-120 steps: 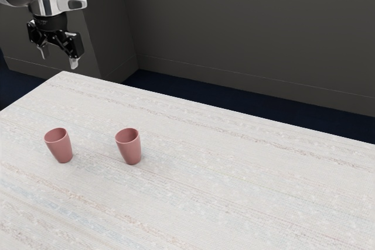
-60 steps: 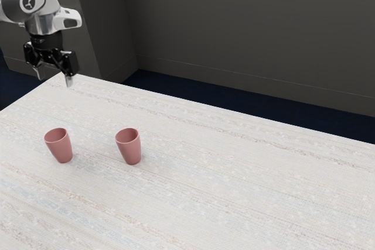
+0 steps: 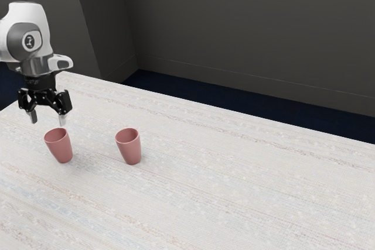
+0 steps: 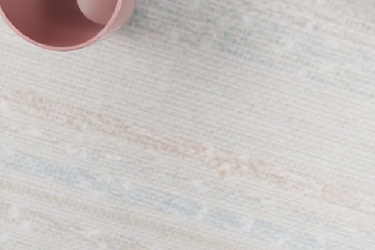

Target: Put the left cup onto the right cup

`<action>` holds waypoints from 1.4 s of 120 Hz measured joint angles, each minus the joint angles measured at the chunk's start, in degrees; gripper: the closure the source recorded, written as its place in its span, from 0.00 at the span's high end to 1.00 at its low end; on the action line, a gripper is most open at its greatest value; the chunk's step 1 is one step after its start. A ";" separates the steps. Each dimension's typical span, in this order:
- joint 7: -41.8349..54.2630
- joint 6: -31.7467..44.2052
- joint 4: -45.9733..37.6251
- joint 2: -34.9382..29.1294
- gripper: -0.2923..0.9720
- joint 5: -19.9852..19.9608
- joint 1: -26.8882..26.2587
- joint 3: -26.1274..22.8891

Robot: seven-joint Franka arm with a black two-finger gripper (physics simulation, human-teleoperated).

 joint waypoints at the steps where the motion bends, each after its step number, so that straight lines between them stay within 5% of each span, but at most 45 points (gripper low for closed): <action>1: 0.00 0.14 -0.04 0.22 0.77 -0.02 0.10 0.00; 88: 3.43 15.70 0.06 10.81 0.77 -2.24 1.11 -0.09; 168: 8.73 20.03 4.02 17.84 0.77 -4.25 4.03 -0.09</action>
